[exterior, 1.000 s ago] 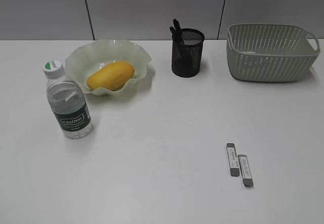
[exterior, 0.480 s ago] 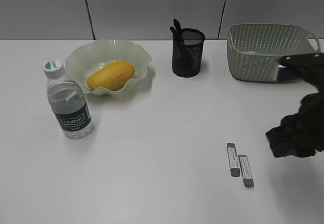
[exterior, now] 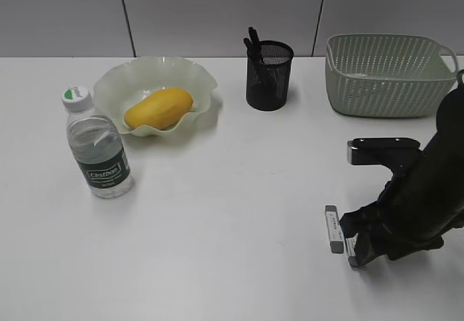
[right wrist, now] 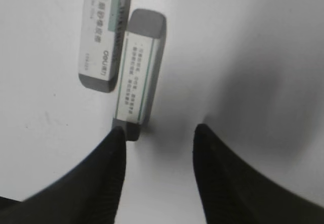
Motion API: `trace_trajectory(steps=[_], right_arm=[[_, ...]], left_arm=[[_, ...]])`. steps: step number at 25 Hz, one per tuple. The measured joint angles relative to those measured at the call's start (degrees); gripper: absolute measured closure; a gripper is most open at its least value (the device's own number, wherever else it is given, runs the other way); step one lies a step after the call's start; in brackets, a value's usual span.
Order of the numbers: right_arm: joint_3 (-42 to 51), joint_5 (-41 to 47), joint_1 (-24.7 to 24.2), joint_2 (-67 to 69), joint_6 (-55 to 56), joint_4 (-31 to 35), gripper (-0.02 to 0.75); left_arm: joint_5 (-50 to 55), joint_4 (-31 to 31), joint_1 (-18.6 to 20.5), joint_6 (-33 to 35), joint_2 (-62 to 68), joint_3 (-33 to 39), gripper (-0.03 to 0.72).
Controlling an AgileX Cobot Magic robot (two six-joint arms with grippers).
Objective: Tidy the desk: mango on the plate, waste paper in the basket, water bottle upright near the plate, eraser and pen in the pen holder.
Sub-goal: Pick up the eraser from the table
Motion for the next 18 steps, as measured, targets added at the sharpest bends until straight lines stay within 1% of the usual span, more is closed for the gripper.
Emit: trace_trajectory(steps=[1,3,5,7,8,10,12,13,18], right_arm=[[0.0,-0.2,0.0,0.0,0.0,0.4,0.325],[0.0,-0.6,0.1,0.0,0.0,1.7,0.286],[0.0,-1.3,1.1,0.0,0.3,2.1,0.272],[0.0,-2.5,3.3,0.0,1.8,1.7,0.268],[0.0,-3.2,4.5,0.0,3.9,0.7,0.267],[0.0,-4.0,6.3,0.0,10.2,-4.5,0.269],[0.0,-4.0,7.0,0.0,15.8,-10.1,0.274],[0.0,-4.0,7.0,0.0,17.5,-11.6,0.276],[0.0,-6.4,7.3,0.0,20.1,-13.6,0.281]], left_arm=[[0.0,0.0,0.0,0.0,0.0,0.0,0.216],[0.0,0.0,0.0,0.0,0.0,0.0,0.221],[0.0,0.0,0.0,0.0,0.0,0.0,0.226],[0.0,0.0,0.0,0.0,0.0,0.0,0.242],[0.0,0.0,0.0,0.0,0.0,0.0,0.249],[0.0,0.0,0.0,0.0,0.0,0.0,0.263],[0.0,0.0,0.0,0.0,0.0,0.0,0.27],[0.0,0.0,0.0,0.0,0.0,0.0,0.272],[0.0,0.0,0.0,0.0,0.0,0.0,0.274]])
